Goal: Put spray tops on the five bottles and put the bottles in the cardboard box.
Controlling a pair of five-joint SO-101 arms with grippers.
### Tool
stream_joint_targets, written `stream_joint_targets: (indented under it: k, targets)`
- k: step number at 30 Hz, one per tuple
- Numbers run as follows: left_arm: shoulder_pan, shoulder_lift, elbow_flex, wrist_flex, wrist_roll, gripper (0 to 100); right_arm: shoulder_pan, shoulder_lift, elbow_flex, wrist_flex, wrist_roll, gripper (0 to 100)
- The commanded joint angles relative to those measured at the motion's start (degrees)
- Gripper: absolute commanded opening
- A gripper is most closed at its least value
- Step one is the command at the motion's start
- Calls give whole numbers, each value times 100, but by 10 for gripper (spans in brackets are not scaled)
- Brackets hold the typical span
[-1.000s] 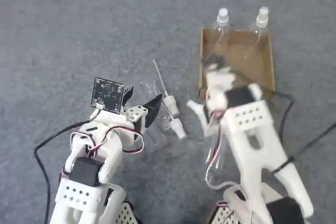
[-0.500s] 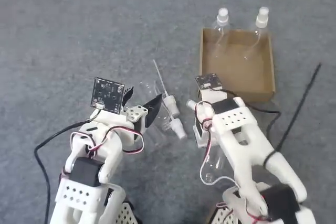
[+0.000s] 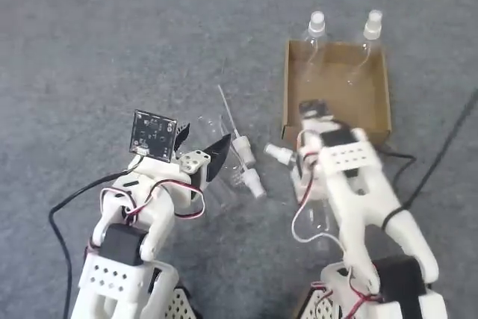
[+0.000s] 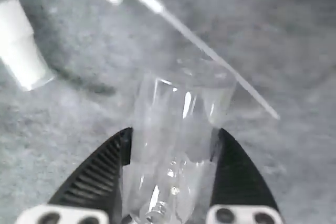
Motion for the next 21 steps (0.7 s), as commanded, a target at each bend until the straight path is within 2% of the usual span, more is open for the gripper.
stream_joint_targets:
  k: [1, 6, 10, 16, 21]
  targets:
    - [-18, -105, -66, -211, 18, 250, 558, -57, -1160, 734, 193, 83]
    - [-18, -105, -66, -211, 18, 250, 1578, -382, -2321, 1253, 193, 85]
    - [-18, -105, -66, -211, 26, 250, 2914, -374, -2752, 1138, 167, 87]
    - [-18, -105, -66, -211, 35, 250, 4646, 497, -2804, 84, 35, 88]
    - [-18, -105, -66, -211, 35, 250, 5270, 1604, -2822, -1007, -237, 88]
